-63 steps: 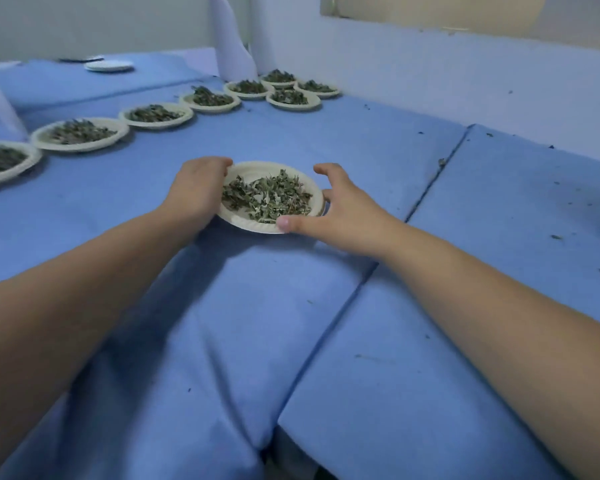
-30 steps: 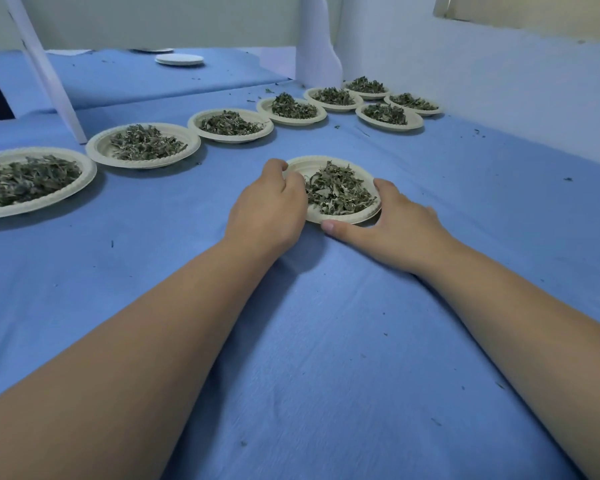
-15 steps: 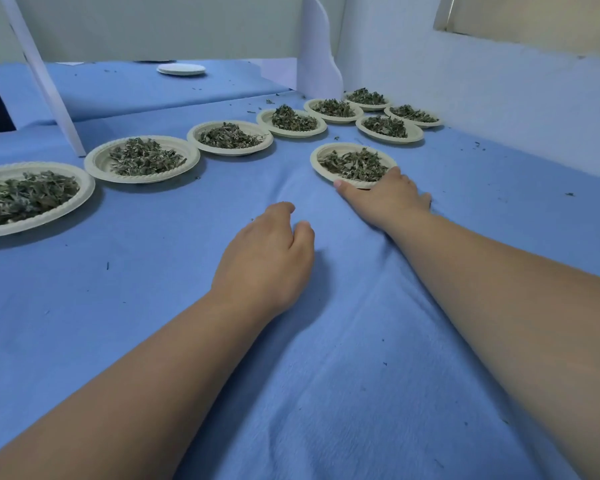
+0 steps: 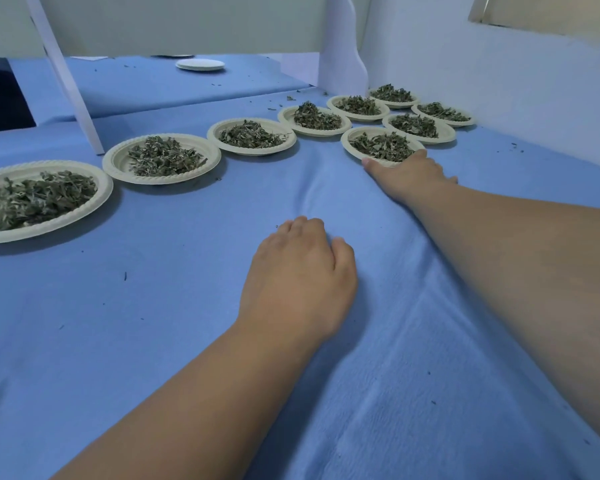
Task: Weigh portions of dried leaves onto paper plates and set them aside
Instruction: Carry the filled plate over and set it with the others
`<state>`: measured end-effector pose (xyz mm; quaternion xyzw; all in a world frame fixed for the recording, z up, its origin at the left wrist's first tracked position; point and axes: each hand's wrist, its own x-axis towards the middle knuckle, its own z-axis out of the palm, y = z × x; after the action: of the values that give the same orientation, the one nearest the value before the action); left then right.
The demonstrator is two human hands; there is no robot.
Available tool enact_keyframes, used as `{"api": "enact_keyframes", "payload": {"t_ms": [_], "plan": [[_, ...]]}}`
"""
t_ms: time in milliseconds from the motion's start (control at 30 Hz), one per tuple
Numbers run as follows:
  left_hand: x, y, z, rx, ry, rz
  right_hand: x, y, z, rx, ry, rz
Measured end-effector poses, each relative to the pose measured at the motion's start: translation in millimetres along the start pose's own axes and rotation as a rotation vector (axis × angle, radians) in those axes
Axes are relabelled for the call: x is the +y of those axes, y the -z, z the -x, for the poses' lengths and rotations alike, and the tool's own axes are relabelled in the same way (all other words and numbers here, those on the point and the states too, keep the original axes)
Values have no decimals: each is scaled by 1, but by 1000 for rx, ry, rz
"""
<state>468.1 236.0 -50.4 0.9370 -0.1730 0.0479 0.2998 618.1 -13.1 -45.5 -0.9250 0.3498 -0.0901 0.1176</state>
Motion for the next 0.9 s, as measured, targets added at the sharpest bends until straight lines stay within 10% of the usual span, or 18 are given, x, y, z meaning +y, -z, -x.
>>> {"api": "enact_keyframes", "payload": {"t_ms": [600,900], "plan": [[15,-13,-2,-211,-328,-274,87,20,122,-64,264,110],[43,-10,35,-258,-196,-357,154,70,228,-251,471,181]]}}
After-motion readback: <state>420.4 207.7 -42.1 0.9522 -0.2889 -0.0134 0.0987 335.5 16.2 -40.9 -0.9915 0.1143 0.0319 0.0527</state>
